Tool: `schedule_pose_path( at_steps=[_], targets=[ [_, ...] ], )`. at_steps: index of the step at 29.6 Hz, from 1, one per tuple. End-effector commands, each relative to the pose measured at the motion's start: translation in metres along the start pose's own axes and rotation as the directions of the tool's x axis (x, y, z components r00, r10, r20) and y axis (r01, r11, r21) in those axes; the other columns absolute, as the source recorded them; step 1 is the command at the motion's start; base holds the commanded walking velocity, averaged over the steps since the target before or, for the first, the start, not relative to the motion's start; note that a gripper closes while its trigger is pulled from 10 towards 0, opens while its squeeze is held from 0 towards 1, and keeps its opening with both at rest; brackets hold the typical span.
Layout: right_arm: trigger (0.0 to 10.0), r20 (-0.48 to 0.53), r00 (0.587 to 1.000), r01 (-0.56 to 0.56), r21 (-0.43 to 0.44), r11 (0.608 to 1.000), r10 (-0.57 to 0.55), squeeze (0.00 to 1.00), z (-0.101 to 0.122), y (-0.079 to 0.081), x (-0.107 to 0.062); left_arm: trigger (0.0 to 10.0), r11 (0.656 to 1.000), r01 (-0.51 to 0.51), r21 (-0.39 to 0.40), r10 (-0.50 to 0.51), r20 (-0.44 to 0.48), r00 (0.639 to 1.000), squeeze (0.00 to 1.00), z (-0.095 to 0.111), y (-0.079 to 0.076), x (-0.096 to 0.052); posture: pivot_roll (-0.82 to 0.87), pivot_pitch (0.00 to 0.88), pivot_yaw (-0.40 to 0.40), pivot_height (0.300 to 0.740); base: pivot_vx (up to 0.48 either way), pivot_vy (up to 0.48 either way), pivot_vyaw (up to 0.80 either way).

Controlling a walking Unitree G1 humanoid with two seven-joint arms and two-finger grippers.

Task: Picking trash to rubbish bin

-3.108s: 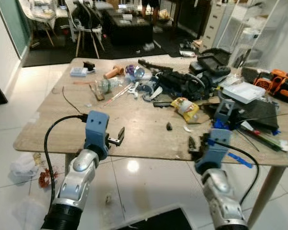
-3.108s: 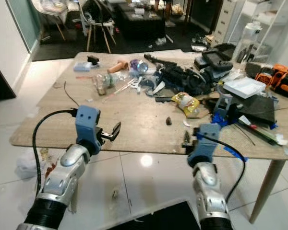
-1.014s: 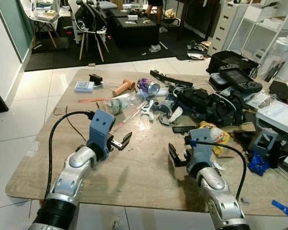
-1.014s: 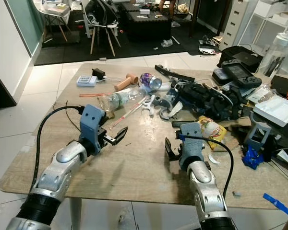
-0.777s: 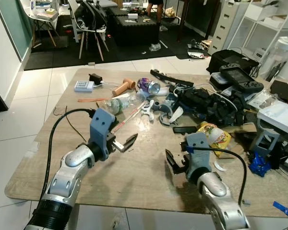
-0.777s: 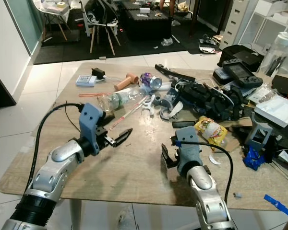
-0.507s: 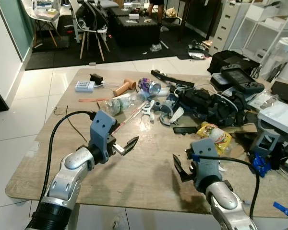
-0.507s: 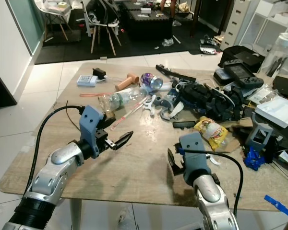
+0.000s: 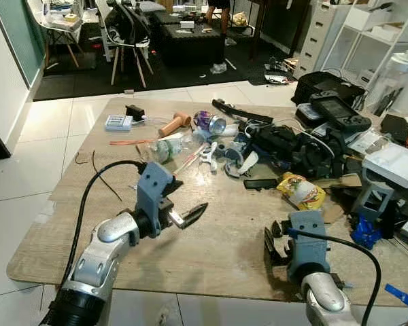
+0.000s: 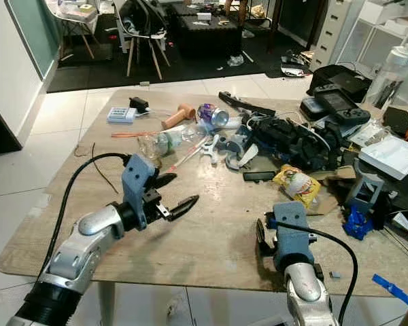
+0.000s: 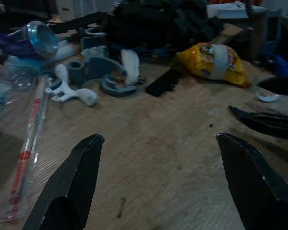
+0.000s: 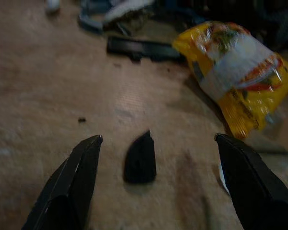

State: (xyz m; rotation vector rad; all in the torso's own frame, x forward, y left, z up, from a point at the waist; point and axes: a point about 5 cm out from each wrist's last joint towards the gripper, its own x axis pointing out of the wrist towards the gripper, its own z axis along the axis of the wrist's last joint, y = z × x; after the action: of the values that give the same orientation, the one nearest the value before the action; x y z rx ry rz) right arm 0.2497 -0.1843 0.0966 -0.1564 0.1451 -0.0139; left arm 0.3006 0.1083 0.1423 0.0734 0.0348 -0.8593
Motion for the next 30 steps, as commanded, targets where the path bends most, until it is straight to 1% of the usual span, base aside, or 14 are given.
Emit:
schedule_pose_path(
  at_steps=[1, 3, 4, 6, 9, 14, 15, 18, 20, 22, 28, 29, 30],
  targets=[
    [10.0, 0.014, 1.0, -0.017, 0.016, 1.0, 0.016, 0.0, -0.001, -0.002, 0.004, 10.0, 1.0, 0.023, 0.011, -0.023, -0.022, 0.999, 0.0, -0.002, -0.002, 0.0, -0.11, 0.051, -0.013, 0.74, 0.0, 0.0, 0.0],
    [10.0, 0.017, 1.0, -0.02, 0.017, 1.0, 0.02, 0.0, -0.001, -0.002, 0.006, 10.0, 1.0, 0.028, 0.014, -0.027, -0.024, 0.999, 0.0, -0.002, -0.003, 0.0, -0.11, 0.052, -0.014, 0.74, 0.0, 0.0, 0.0],
    [10.0, 0.018, 1.0, -0.017, 0.038, 0.999, 0.016, 0.0, -0.002, -0.004, 0.009, 10.0, 0.999, 0.032, 0.017, -0.031, -0.028, 0.999, 0.0, -0.003, -0.003, 0.001, -0.11, 0.052, -0.016, 0.74, 0.0, 0.0, 0.0],
    [10.0, 0.016, 1.0, -0.011, 0.043, 0.999, 0.011, 0.0, -0.003, -0.007, 0.011, 10.0, 0.999, 0.031, 0.019, -0.031, -0.029, 0.999, 0.0, -0.003, -0.003, 0.001, -0.11, 0.052, -0.019, 0.74, 0.0, 0.0, 0.0],
    [10.0, 0.016, 1.0, -0.016, 0.039, 0.999, 0.016, 0.0, -0.003, -0.009, 0.013, 10.0, 0.999, 0.029, 0.019, -0.029, -0.028, 0.999, 0.0, -0.003, -0.003, 0.001, -0.11, 0.051, -0.022, 0.74, 0.0, 0.0, 0.0],
    [10.0, -0.014, 1.0, -0.015, 0.027, 1.0, 0.015, 0.0, -0.007, -0.011, 0.015, 10.0, 0.999, 0.031, 0.017, -0.031, -0.029, 0.999, 0.0, -0.003, -0.004, 0.0, -0.11, 0.05, -0.024, 0.74, 0.0, 0.0, 0.0],
    [10.0, -0.06, 0.998, -0.015, 0.019, 1.0, 0.016, 0.0, -0.014, -0.01, 0.015, 10.0, 0.999, 0.031, 0.019, -0.03, -0.032, 0.999, 0.0, -0.004, -0.004, 0.0, -0.11, 0.048, -0.023, 0.74, 0.0, 0.0, 0.0],
    [10.0, -0.082, 0.996, -0.018, 0.013, 1.0, 0.019, 0.0, -0.019, -0.009, 0.015, 10.0, 0.999, 0.031, 0.02, -0.03, -0.033, 0.999, 0.0, -0.004, -0.004, 0.0, -0.11, 0.048, -0.023, 0.74, 0.0, 0.0, 0.0],
    [10.0, -0.134, 0.991, -0.022, 0.018, 1.0, 0.024, 0.0, -0.027, -0.007, 0.014, 10.0, 0.999, 0.035, 0.03, -0.034, -0.034, 0.999, 0.0, -0.003, -0.004, 0.001, -0.11, 0.048, -0.023, 0.74, 0.0, 0.0, 0.0],
    [10.0, -0.148, 0.989, -0.016, 0.029, 0.999, 0.02, 0.0, -0.029, -0.006, 0.015, 10.0, 0.999, 0.037, 0.033, -0.036, -0.033, 0.999, 0.0, -0.002, -0.003, 0.001, -0.11, 0.048, -0.023, 0.74, 0.0, 0.0, 0.0],
    [10.0, -0.172, 0.985, -0.013, 0.013, 1.0, 0.015, 0.0, -0.032, -0.008, 0.016, 10.0, 0.999, 0.039, 0.036, -0.038, -0.032, 0.999, 0.0, -0.002, -0.003, 0.001, -0.11, 0.048, -0.023, 0.74, 0.0, 0.0, 0.0],
    [10.0, -0.186, 0.982, -0.012, 0.043, 0.999, 0.02, 0.0, -0.033, -0.008, 0.017, 10.0, 0.999, 0.039, 0.037, -0.038, -0.032, 0.999, 0.0, -0.002, -0.003, 0.001, -0.11, 0.047, -0.018, 0.74, 0.0, 0.0, 0.0],
    [10.0, -0.186, 0.982, -0.012, 0.043, 0.999, 0.02, 0.0, -0.033, -0.008, 0.017, 10.0, 0.999, 0.039, 0.037, -0.038, -0.032, 0.999, 0.0, -0.002, -0.003, 0.001, -0.11, 0.047, -0.018, 0.74, 0.0, 0.0, 0.0]
  ],
)
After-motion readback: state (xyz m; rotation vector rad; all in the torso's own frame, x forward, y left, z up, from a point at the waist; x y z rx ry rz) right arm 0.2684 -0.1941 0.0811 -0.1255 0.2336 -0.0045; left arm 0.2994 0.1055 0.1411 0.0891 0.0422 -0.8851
